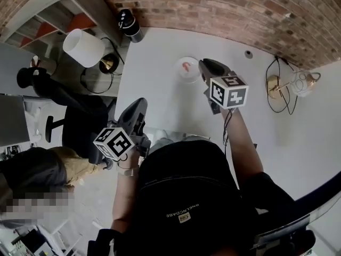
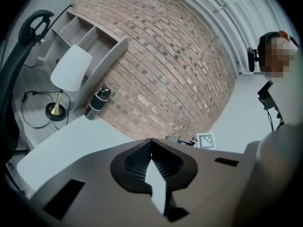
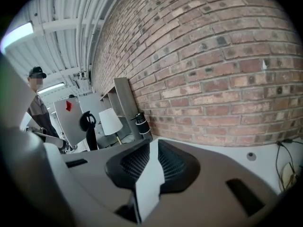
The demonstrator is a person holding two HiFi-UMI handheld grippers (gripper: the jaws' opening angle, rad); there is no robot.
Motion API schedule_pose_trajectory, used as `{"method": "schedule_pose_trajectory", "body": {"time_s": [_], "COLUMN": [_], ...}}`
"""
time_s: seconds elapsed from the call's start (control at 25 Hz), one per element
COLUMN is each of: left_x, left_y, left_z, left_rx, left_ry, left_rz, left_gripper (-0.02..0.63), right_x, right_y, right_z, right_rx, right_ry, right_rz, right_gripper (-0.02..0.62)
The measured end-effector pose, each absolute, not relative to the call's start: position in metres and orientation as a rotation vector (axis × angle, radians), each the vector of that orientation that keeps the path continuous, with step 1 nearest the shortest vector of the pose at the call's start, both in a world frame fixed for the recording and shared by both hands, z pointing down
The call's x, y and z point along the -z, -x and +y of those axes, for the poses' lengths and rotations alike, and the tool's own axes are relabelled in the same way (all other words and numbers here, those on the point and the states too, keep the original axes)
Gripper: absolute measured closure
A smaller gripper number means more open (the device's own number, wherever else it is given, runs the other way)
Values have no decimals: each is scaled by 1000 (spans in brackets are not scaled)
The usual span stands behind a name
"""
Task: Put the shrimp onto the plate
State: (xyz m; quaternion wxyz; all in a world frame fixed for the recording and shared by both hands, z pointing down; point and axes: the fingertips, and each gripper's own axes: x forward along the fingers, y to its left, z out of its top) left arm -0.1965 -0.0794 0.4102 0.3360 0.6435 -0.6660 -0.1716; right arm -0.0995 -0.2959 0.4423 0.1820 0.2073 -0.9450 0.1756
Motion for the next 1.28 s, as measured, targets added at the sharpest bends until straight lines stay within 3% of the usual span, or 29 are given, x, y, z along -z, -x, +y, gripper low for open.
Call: {"method": "schedule_pose_trajectory", "body": {"time_s": [0.76, 1.28], "left_x": [-406, -404], "left_y": [131, 99], "left_z": [-155, -157], "left_rx": [310, 254], "left_ry": [-1993, -2059], "left_rz": [-1362, -1239], "left_gripper": [603, 603], "right_x": [-407, -406], "right_y": [-19, -48], "right_z": [-276, -240], "right_rx": [-565, -598], "right_ry": [-1047, -1122], "right_rz": [-2701, -2716], "right_gripper": [541, 541]}}
